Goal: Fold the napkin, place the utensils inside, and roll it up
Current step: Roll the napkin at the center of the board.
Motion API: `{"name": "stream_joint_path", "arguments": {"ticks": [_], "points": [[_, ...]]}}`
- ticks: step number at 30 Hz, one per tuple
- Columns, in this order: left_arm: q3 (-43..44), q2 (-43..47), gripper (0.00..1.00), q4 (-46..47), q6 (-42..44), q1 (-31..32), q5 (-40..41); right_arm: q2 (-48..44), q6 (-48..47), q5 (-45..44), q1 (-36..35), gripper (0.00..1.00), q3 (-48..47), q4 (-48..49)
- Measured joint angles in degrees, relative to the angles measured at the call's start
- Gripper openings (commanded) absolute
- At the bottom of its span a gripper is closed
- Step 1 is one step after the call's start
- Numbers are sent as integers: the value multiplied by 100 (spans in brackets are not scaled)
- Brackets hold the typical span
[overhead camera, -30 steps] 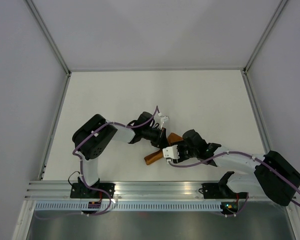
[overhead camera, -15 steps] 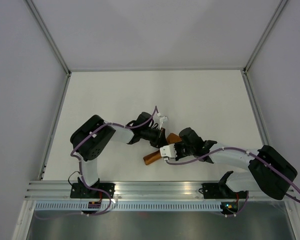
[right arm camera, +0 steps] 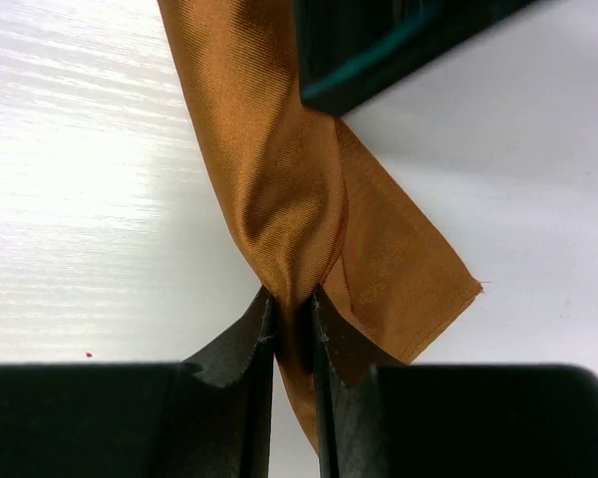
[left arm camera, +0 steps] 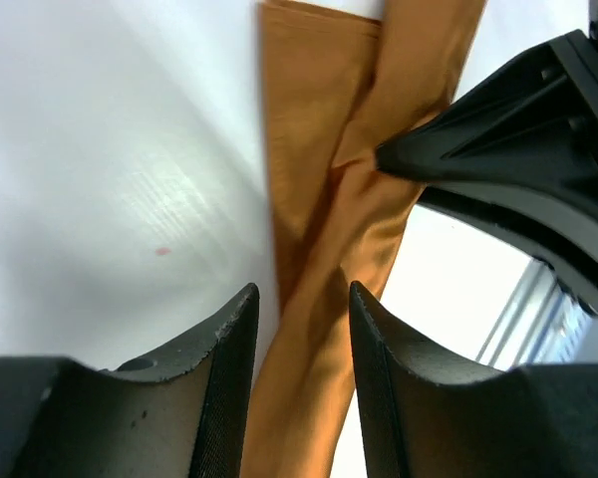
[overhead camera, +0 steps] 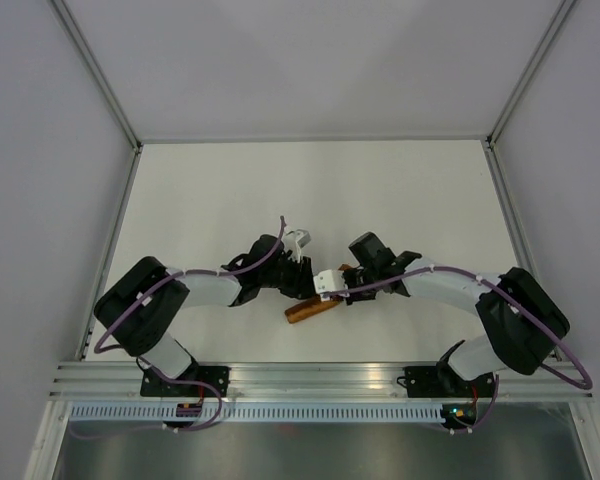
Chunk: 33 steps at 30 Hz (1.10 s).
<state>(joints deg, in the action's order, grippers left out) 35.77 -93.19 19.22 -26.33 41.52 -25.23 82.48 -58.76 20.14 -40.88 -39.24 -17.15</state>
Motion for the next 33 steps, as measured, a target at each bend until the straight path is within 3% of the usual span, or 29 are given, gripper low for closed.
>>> {"name": "stream_joint_path", "arguments": {"ticks": [7, 12, 19, 25, 33], "points": [[-1165, 1547, 49, 564, -245, -20, 1370, 979, -227, 507, 442, 0, -1202, -1244], [-1836, 2852, 50, 881, -267, -13, 2146, 2109, -557, 1025, 756, 0, -2592, -2566], [-2004, 4269, 50, 876, 20, 570, 3254, 3412, -927, 1637, 1123, 0, -4177, -4315], [-1766, 3934, 52, 739, 855, 1617, 4004, 3939, -1005, 1886, 1237, 0, -4784, -5021], [-640, 2041, 52, 420, 1976, 2420, 4280, 4024, -979, 1904, 1255, 0, -4835, -5224]]}}
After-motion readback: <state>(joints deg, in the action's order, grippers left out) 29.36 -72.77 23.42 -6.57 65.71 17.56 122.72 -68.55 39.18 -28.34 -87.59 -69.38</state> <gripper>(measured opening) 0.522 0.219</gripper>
